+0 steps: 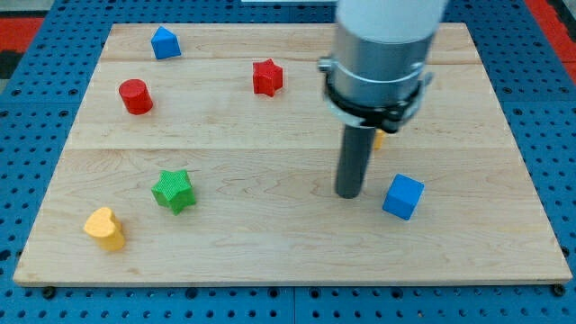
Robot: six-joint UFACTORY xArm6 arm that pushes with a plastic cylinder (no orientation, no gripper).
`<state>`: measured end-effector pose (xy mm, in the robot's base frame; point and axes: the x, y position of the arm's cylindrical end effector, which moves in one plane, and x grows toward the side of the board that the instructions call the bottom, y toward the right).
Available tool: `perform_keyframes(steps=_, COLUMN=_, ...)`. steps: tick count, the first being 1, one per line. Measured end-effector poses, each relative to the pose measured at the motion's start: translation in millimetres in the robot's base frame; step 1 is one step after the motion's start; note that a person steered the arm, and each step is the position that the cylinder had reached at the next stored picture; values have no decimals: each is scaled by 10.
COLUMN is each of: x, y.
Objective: Push the blue cube towards the yellow hexagon
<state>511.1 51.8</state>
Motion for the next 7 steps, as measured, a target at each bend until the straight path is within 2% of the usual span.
perform_keyframes(steps=1, x=-9, y=-491)
perform_keyframes(steps=2, x=-39, y=-564)
perform_keyframes(steps=3, x=34, y=-347)
perform_keyframes(steps=7, x=35, y=-77)
